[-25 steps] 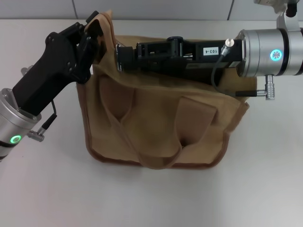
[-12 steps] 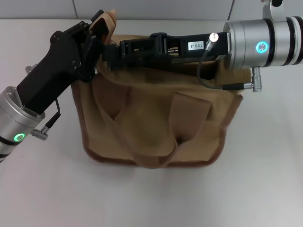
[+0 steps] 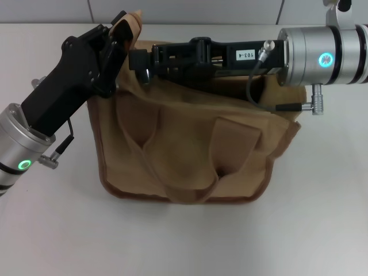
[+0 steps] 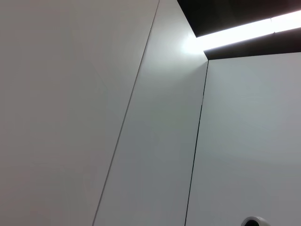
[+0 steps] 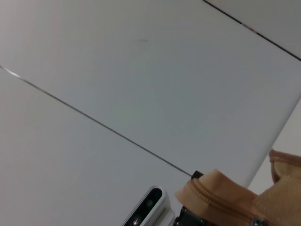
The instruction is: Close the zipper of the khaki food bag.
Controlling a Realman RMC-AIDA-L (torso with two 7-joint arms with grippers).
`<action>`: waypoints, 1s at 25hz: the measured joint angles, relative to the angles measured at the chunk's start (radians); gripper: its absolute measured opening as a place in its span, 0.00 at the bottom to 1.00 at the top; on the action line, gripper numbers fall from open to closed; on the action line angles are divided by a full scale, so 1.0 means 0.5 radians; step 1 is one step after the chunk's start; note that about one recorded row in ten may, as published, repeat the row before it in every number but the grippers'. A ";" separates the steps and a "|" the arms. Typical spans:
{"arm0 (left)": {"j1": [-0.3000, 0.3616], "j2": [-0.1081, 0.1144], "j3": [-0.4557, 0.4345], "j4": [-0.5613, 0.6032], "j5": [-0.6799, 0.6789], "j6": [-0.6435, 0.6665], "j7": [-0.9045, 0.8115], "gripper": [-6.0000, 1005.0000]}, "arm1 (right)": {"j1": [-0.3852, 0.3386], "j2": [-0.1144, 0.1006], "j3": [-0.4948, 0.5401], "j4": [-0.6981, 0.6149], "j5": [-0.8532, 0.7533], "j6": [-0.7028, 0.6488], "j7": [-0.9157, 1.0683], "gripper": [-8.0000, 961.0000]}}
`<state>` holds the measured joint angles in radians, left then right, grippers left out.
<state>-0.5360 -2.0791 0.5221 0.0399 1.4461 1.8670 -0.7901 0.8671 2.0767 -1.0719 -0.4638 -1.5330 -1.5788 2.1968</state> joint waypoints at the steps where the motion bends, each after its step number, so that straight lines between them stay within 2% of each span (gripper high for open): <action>1: -0.001 0.000 0.000 0.000 0.000 -0.004 0.000 0.07 | -0.001 -0.001 -0.004 0.001 0.000 -0.006 0.000 0.55; 19: -0.004 0.001 0.000 0.000 0.001 -0.006 0.000 0.08 | 0.025 0.004 -0.044 0.049 -0.011 0.153 0.009 0.55; 22: -0.005 0.001 0.000 0.000 0.002 -0.001 0.000 0.08 | 0.024 0.004 -0.050 0.049 -0.021 0.166 0.005 0.33; 25: -0.005 0.001 0.000 0.000 0.002 0.001 0.000 0.08 | 0.024 0.004 -0.051 0.049 -0.032 0.169 0.004 0.20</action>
<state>-0.5384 -2.0785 0.5219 0.0398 1.4470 1.8674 -0.7899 0.8793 2.0786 -1.0974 -0.4395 -1.5489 -1.4943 2.1987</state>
